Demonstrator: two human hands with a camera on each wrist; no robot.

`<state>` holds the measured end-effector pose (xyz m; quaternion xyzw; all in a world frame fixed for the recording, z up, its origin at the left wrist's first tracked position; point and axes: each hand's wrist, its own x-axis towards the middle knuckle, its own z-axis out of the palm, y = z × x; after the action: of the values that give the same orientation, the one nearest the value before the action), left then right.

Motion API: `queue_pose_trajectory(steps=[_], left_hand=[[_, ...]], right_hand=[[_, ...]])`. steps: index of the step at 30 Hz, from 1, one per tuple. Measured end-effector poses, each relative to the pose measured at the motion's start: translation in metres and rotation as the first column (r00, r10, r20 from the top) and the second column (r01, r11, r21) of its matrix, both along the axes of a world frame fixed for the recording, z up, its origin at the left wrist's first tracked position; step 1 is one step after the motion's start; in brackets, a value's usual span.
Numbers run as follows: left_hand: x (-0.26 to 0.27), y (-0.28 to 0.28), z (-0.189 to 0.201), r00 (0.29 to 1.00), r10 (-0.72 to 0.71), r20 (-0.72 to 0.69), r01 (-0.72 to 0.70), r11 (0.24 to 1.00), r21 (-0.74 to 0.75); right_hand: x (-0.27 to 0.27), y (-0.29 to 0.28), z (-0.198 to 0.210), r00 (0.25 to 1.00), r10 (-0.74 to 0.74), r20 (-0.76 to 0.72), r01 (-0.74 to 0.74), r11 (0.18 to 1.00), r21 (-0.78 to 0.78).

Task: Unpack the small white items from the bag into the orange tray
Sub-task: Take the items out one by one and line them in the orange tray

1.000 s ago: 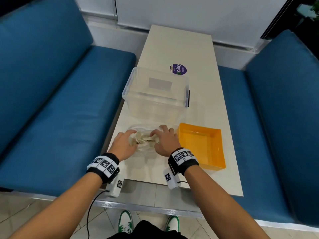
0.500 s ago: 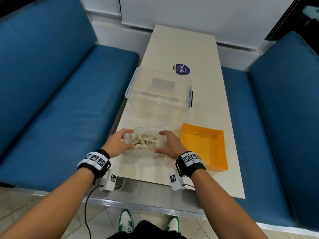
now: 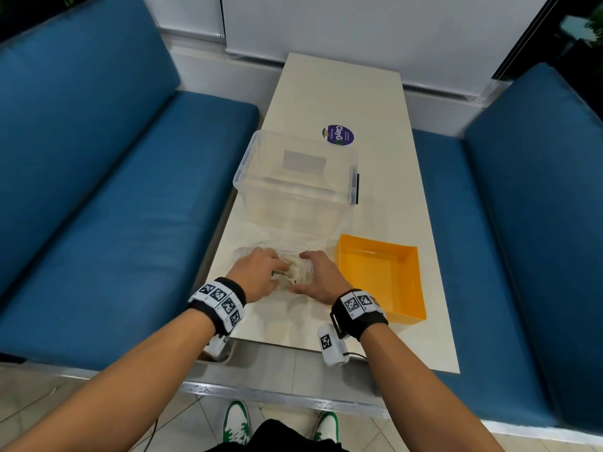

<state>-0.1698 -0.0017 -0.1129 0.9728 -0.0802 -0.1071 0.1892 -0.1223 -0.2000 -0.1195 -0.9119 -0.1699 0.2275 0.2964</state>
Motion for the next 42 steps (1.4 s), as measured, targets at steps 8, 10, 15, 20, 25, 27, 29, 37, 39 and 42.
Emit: queue_pose_trajectory(steps=[8,10,15,20,25,27,29,37,39,42], left_hand=[[-0.001,0.003,-0.005,0.973,0.222,-0.063,-0.231,0.947,-0.224],[0.001,0.008,0.007,0.95,0.307,-0.062,-0.311,0.899,-0.308],[0.006,0.019,0.045,0.904,0.422,-0.062,-0.393,0.767,-0.506],[0.012,0.021,0.058,0.855,0.464,-0.234,-0.472,0.505,-0.723],[0.011,0.004,0.072,0.829,0.33,-0.451,-0.516,0.143,-0.844],[0.011,-0.001,0.075,0.823,0.325,-0.466,-0.517,0.09,-0.851],[0.011,-0.002,0.072,0.813,0.347,-0.467,-0.524,0.087,-0.847],[0.008,-0.005,0.054,0.768,0.451,-0.455,-0.546,0.09,-0.833],[0.009,-0.006,0.055,0.767,0.465,-0.443,-0.547,0.112,-0.83],[0.01,-0.008,0.06,0.774,0.47,-0.425,-0.536,0.129,-0.834]], right_hand=[[-0.004,-0.005,-0.005,1.0,-0.02,-0.006,0.02,1.0,0.014],[-0.003,-0.006,-0.005,1.0,-0.014,-0.003,0.014,1.0,0.016],[-0.004,-0.007,0.002,0.995,-0.029,0.091,0.03,0.999,-0.016],[-0.007,0.003,0.026,0.968,-0.082,0.237,0.02,0.967,0.254],[-0.01,0.022,0.042,0.971,-0.045,-0.233,0.167,0.827,0.537],[-0.011,0.027,0.04,0.963,-0.068,-0.26,0.204,0.815,0.543],[-0.014,0.031,0.039,0.957,-0.129,-0.261,0.257,0.797,0.547],[-0.012,0.031,0.052,0.84,-0.188,-0.508,0.518,0.554,0.652],[-0.012,0.032,0.06,0.828,-0.122,-0.547,0.526,0.502,0.686],[-0.011,0.032,0.064,0.856,-0.061,-0.514,0.478,0.472,0.741]])
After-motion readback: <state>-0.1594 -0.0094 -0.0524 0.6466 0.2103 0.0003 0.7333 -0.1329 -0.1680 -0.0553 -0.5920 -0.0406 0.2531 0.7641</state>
